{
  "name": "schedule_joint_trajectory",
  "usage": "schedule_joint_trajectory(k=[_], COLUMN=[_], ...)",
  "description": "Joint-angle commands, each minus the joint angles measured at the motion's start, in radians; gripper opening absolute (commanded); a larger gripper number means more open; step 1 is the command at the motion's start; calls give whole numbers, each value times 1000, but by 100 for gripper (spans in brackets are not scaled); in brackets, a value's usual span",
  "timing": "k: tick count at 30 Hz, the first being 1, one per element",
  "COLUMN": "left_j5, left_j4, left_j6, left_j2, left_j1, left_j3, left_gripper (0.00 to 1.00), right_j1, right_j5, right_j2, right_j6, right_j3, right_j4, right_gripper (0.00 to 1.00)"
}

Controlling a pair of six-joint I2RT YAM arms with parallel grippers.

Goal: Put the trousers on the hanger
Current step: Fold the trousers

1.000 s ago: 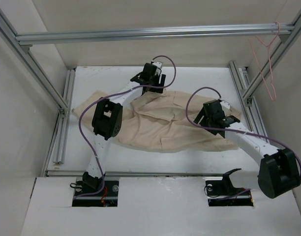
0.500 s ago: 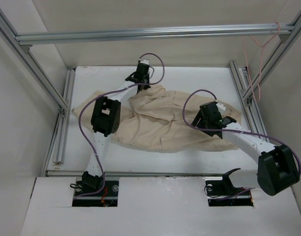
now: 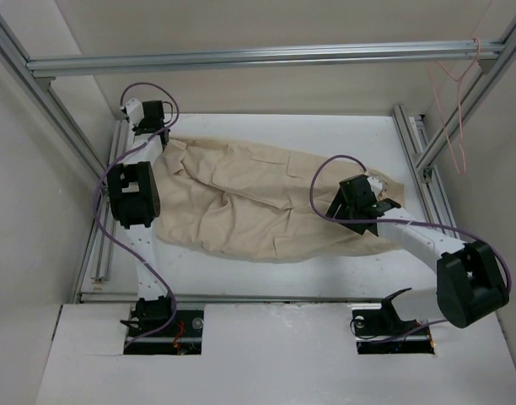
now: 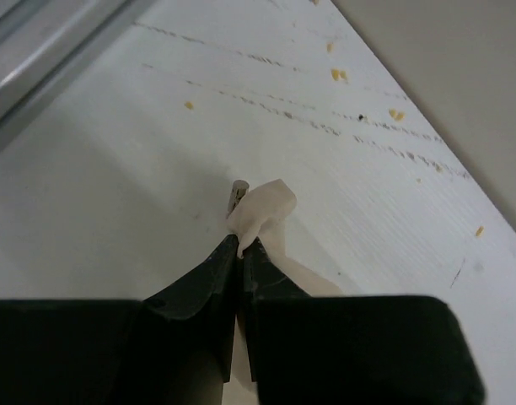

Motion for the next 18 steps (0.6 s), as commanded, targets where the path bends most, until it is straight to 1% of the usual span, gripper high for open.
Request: schedule_joint_trajectory(k=[1,3,4,5,6,7,8,10,13,14,16,17,18], left_j5=[-41,-38,-37,-29,-9,18,43,51,43,31,-15,-52,-81], left_j4=[38,44,38,36,38,39,35,33,62,76,74,74,73], left_j6=[-78,-73,-71,-70,-67,-64,-59,-50,-35,-26,8,23,31], left_j2=[-29,17,33,48,59,58,47,6,-94,-128,-185,-223,-255], left_j1=[-6,4,7,9,12,14,15,11,1,-5,-17,-26,-37], left_j3=[149,248,274,301,314,309,285,204,26,-31,-101,-144,-178], left_gripper=[5,10,14,21,37,48,57,69,79,80,82,82,81], right_j1=[5,5,5,5,5,5,2,-7,-35,-42,-62,-70,-76], right_j5=[-11,-11,-11,-11,-11,-13,-13,-15,-15,-16,-34,-42,-44], right_j2=[5,6,5,0,-8,-14,-20,-32,-35,-37,-40,-40,-40], right_j6=[-27,-30,-32,-33,-33,-33,-35,-39,-55,-61,-78,-82,-84], right_j3=[31,23,20,14,10,7,5,2,13,17,26,33,39], right_j4=[47,39,38,38,36,35,35,41,52,56,72,75,67], right_gripper=[75,76,76,77,78,79,80,82,82,81,69,53,40])
